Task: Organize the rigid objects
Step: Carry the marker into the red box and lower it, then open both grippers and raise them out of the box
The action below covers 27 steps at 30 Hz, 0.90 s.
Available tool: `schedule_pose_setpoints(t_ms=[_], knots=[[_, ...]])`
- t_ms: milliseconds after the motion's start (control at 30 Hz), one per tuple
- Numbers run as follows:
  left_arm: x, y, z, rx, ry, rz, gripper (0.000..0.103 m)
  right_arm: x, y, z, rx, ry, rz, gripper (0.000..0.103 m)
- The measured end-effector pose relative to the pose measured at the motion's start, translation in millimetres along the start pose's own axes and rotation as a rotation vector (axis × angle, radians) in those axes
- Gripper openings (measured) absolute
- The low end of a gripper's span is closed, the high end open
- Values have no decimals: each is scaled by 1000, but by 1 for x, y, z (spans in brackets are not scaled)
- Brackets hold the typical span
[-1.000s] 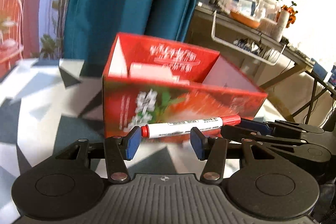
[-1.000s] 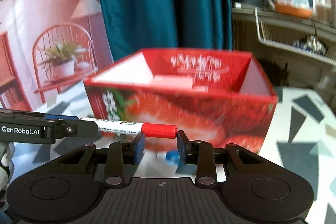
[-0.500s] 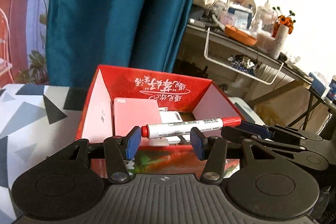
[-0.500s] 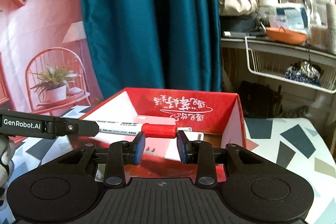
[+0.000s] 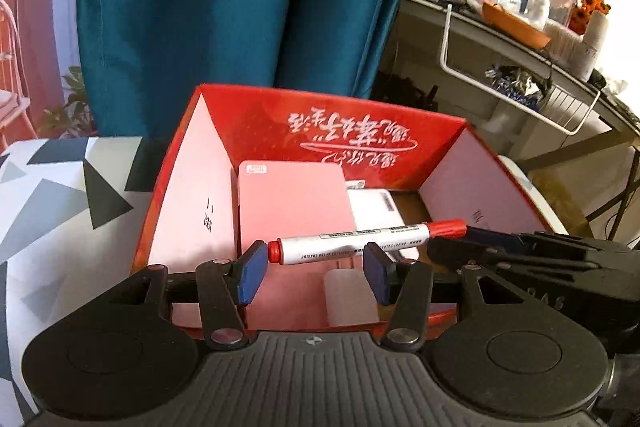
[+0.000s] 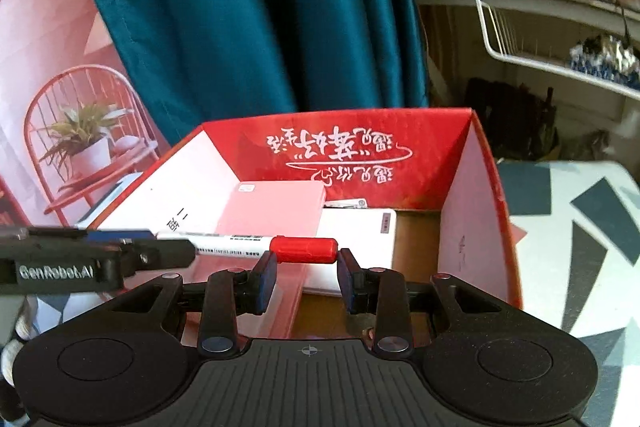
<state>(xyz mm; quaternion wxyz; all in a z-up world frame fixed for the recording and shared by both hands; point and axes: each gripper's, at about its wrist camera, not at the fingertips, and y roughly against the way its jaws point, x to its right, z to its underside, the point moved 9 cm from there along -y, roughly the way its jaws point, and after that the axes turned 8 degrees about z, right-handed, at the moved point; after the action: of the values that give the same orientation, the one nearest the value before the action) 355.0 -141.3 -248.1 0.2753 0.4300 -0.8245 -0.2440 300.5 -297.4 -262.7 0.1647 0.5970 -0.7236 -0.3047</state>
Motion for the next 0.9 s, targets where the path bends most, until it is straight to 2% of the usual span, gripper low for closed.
schedule_pose_setpoints(t_ms=[100,233,400,467,533,600,667,700,733,900], knots=[[-4,-9,2,-19,0,-12,55,4,-9,2,-26,-34,-4,31],[-4,-13,4,-22,-22,-22,55,3,-14,4,-34,-17,6,32],[0,-7,4,-8,-55,-25,58,2,-2,1,30,5,24,34],[1,-1,3,4,-54,-25,62,2,5,-1,54,15,32,40],[2,7,3,27,-62,-37,71,3,14,-1,90,12,28,52],[4,17,3,58,-77,-56,89,6,22,-1,118,-4,15,60],[7,29,3,97,-90,-59,97,9,32,0,144,-13,17,68],[9,35,4,112,-92,-59,100,12,37,0,158,-16,21,76],[10,40,5,122,-93,-61,101,13,42,1,175,-18,25,84],[14,64,17,161,-96,-74,103,19,72,9,250,-21,47,101]])
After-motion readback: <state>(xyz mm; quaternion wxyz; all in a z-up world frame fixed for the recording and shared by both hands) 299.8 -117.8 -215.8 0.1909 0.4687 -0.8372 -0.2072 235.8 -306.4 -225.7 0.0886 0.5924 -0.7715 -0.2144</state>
